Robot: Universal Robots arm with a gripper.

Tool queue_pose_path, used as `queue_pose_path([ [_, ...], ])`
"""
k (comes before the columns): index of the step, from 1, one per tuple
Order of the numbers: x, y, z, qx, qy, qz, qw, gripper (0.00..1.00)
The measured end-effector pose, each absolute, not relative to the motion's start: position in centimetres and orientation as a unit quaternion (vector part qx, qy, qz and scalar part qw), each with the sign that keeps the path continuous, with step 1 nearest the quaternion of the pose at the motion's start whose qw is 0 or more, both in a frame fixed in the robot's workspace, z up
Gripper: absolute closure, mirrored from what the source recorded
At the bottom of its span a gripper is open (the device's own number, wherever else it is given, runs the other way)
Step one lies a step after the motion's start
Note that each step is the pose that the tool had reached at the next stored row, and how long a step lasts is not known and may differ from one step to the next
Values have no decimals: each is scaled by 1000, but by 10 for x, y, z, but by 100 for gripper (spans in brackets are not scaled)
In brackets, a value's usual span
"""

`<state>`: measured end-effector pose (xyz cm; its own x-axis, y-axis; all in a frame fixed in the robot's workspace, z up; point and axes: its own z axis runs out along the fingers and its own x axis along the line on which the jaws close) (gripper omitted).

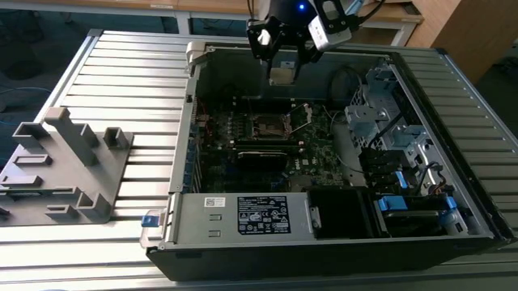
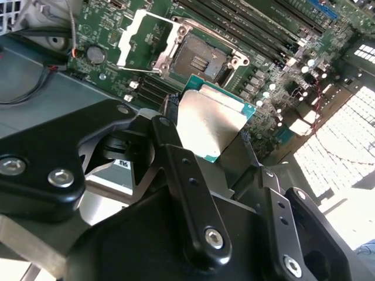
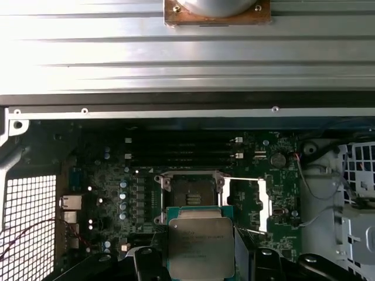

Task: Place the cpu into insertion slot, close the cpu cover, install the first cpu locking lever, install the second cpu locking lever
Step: 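Place the cpu into insertion slot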

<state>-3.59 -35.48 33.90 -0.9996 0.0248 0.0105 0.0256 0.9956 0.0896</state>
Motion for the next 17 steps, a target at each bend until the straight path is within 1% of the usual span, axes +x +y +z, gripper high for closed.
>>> queue_pose_path([
  [6, -39, -355, 328, -13, -999, -45, 4, 46],
  [17, -39, -355, 320, -13, -999, -45, 4, 46],
])
